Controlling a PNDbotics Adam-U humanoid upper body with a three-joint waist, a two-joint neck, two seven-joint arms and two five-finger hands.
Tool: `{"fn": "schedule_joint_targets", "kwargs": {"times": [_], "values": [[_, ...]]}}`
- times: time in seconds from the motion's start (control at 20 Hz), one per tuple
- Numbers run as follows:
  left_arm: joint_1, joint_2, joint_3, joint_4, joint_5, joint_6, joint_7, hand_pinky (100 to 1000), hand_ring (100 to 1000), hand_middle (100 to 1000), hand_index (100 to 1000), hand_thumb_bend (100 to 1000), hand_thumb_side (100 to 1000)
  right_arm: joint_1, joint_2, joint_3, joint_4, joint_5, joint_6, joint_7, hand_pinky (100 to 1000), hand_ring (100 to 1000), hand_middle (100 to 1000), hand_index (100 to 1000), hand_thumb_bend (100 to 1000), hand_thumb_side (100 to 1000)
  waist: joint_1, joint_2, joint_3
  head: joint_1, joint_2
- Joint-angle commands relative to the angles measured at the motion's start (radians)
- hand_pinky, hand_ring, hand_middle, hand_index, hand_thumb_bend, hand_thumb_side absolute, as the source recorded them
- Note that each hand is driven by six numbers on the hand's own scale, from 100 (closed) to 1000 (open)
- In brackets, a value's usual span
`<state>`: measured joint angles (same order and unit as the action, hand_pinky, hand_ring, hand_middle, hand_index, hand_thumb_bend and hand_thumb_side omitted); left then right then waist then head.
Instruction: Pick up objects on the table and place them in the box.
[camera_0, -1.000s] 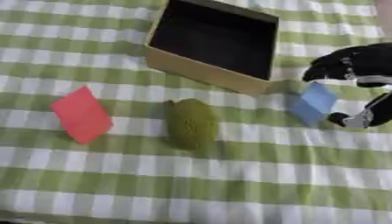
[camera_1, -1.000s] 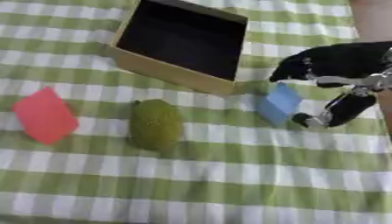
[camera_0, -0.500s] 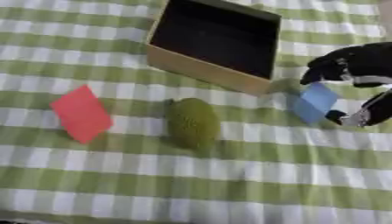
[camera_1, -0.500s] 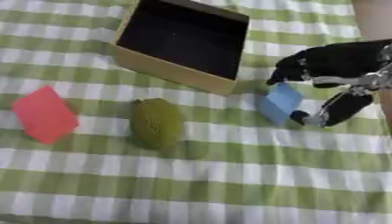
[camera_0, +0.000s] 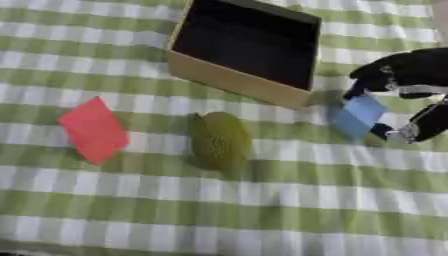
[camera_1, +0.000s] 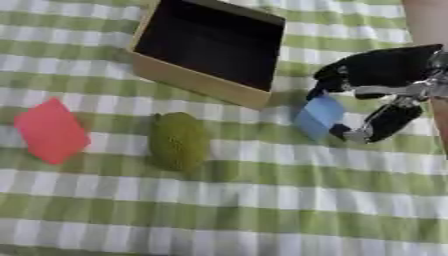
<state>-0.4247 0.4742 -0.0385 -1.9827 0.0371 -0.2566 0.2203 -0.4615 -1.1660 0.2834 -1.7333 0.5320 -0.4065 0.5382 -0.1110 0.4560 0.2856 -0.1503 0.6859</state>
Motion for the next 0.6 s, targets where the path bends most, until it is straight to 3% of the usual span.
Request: {"fn": "schedule_joint_targets", "kwargs": {"times": [0.05, 0.3, 0.6], "values": [[-0.011, 0.022, 0.004, -0.017, 0.005, 0.003, 0.001, 741, 740, 723, 882, 100, 678, -0.01, -0.018, -0.007, 0.009, -0.012, 0.006, -0.005, 921, 953, 689, 822, 100, 485, -0.008, -0.008, 0.0, -0.001, 0.005], [-0.009, 0.022, 0.004, -0.017, 0.005, 0.006, 0.001, 742, 740, 723, 882, 100, 678, -0.02, -0.016, -0.019, -0.004, -0.014, 0.026, -0.046, 903, 918, 575, 751, 100, 478, -0.008, -0.014, -0.002, -0.001, 0.008], [-0.004, 0.021, 0.006, -0.017, 0.006, 0.006, 0.003, 743, 739, 722, 882, 100, 677, -0.034, -0.016, -0.038, -0.032, -0.002, 0.052, -0.105, 894, 896, 521, 716, 100, 476, -0.007, -0.023, -0.005, 0.002, 0.01]]}}
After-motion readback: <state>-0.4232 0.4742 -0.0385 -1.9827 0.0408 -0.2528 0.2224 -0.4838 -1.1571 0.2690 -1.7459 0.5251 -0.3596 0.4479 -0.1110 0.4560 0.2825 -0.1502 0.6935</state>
